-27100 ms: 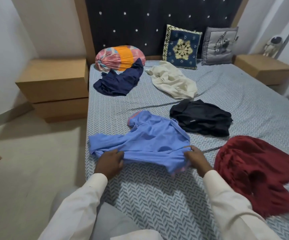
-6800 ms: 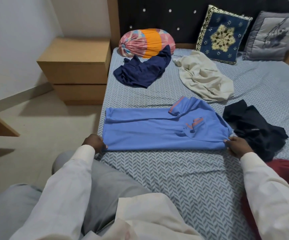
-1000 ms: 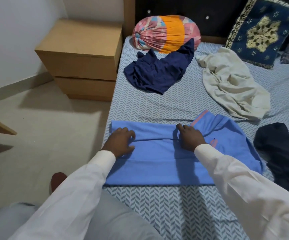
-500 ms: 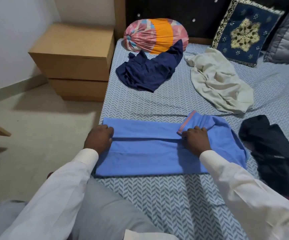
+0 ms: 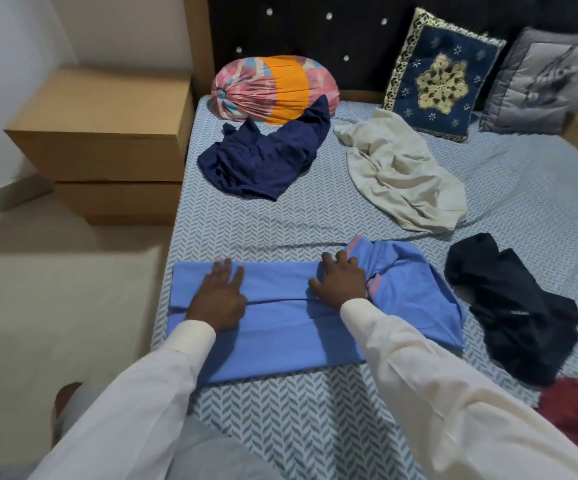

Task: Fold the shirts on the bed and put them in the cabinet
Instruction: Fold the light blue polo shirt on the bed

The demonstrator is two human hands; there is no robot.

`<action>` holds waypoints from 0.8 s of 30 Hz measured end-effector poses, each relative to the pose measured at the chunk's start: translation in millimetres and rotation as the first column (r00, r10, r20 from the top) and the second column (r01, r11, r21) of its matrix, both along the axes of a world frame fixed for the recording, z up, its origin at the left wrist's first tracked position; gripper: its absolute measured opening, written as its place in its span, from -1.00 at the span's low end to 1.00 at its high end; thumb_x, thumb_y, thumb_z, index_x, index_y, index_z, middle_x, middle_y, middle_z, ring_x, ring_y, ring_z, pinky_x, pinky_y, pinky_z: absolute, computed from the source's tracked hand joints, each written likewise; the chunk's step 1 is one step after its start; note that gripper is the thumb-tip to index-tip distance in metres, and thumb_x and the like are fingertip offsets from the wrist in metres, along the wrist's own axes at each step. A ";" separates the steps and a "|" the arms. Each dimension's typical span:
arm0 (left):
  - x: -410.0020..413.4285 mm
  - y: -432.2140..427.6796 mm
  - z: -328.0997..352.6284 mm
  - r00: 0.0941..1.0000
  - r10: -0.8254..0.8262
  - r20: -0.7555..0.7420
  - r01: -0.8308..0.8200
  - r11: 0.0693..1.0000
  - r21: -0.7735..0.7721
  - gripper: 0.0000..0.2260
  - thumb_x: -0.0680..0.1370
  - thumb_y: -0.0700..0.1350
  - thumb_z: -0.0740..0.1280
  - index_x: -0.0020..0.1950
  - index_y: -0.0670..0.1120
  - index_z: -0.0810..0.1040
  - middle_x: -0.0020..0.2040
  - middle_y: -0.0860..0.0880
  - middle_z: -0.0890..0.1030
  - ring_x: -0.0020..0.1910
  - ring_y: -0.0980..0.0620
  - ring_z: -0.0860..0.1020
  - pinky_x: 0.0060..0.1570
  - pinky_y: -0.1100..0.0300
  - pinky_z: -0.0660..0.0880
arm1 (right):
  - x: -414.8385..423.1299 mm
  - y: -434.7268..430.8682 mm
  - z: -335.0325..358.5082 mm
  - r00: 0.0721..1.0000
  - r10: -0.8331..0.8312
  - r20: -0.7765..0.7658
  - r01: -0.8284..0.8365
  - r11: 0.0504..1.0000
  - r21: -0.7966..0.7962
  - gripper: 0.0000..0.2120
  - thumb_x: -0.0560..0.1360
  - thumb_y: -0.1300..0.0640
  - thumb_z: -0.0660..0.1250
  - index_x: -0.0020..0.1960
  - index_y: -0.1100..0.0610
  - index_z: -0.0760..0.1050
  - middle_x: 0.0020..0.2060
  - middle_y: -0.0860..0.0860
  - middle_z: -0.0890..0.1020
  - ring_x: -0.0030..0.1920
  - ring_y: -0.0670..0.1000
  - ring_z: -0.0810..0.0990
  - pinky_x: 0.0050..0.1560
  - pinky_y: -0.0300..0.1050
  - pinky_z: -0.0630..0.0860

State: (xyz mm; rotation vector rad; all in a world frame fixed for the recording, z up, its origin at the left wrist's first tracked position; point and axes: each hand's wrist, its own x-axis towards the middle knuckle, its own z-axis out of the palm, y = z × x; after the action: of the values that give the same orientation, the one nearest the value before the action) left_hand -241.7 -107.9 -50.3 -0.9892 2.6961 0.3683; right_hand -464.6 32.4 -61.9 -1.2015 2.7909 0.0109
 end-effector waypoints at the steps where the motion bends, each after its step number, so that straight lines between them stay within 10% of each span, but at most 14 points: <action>1: -8.1 11.8 -0.7 0.998 -0.044 -0.043 0.047 0.996 0.079 -0.37 0.57 0.15 -0.09 0.61 -0.04 -0.10 0.60 -0.17 -0.16 0.58 -0.16 -0.17 0.52 -0.06 -0.13 | -2.8 -4.0 2.1 0.993 -0.087 0.079 0.090 0.996 -0.030 -0.39 0.40 -0.25 0.26 0.35 0.04 0.34 0.28 0.13 0.38 0.20 0.25 0.43 0.10 0.12 0.43; 4: -18.7 38.4 -14.5 0.995 -0.102 0.010 0.098 0.973 0.209 -0.34 0.57 0.37 -0.11 0.60 0.13 -0.18 0.59 -0.05 -0.27 0.56 -0.15 -0.28 0.48 -0.19 -0.21 | -20.8 -10.9 8.9 0.914 -0.316 0.255 0.347 0.933 -0.090 -0.31 0.47 -0.24 0.27 0.47 0.06 0.19 0.37 0.18 0.29 0.25 0.30 0.47 0.19 0.12 0.43; 7: -13.6 47.0 -30.9 0.986 -0.144 0.086 0.129 0.979 0.156 0.01 0.15 0.60 -0.49 0.55 0.20 -0.31 0.55 -0.02 -0.39 0.52 -0.17 -0.39 0.42 -0.28 -0.32 | -36.3 -12.9 15.3 0.848 -0.421 0.322 0.452 0.891 -0.027 -0.22 0.48 -0.05 0.32 0.56 0.12 0.01 0.44 0.23 0.25 0.27 0.26 0.51 0.21 0.04 0.43; 12: -15.9 44.8 -28.6 0.986 -0.138 0.096 0.118 0.975 0.189 0.15 -0.02 0.62 -0.55 0.55 0.23 -0.30 0.55 -0.01 -0.40 0.51 -0.14 -0.41 0.42 -0.27 -0.32 | -67.7 -8.5 27.4 0.711 -0.453 0.538 0.600 0.790 -0.127 -0.50 0.47 0.05 0.37 0.32 0.22 0.35 0.25 0.21 0.53 0.25 0.22 0.55 0.17 0.00 0.47; 15: -17.0 43.9 -30.2 0.988 -0.130 0.085 0.112 0.976 0.189 0.15 -0.02 0.63 -0.53 0.55 0.22 -0.30 0.54 0.00 -0.40 0.51 -0.14 -0.41 0.42 -0.27 -0.32 | -88.9 7.7 37.0 0.385 -0.265 0.884 0.842 0.494 -0.218 -0.85 0.53 0.13 0.26 0.00 0.18 0.54 -0.07 0.13 0.70 -0.09 0.10 0.69 -0.11 -0.09 0.65; 18: -16.5 45.1 -30.8 0.987 -0.129 0.098 0.112 0.980 0.164 0.02 0.16 0.65 -0.37 0.55 0.21 -0.32 0.53 0.00 -0.41 0.52 -0.15 -0.40 0.43 -0.27 -0.32 | -99.7 42.4 42.4 0.076 0.073 0.994 0.973 0.213 -0.090 -0.78 0.53 0.26 0.13 -0.28 0.09 0.35 -0.59 -0.02 0.47 -0.53 -0.06 0.50 -0.49 -0.29 0.48; 24: -12.5 48.4 -31.0 0.986 -0.140 0.091 0.127 0.983 0.133 -0.28 0.55 0.40 -0.02 0.57 0.17 -0.29 0.56 -0.02 -0.36 0.53 -0.14 -0.36 0.45 -0.23 -0.29 | -91.6 113.8 31.4 0.009 0.375 0.927 0.984 0.164 -0.075 -0.85 0.48 0.31 0.31 0.04 0.23 0.55 -0.14 0.15 0.65 -0.08 0.11 0.62 0.16 0.02 0.51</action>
State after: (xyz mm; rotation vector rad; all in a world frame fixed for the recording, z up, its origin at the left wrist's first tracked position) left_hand -254.2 -59.5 -81.3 -0.7653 2.5952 0.4446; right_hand -556.1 146.2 -30.5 0.2647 1.3213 -1.9583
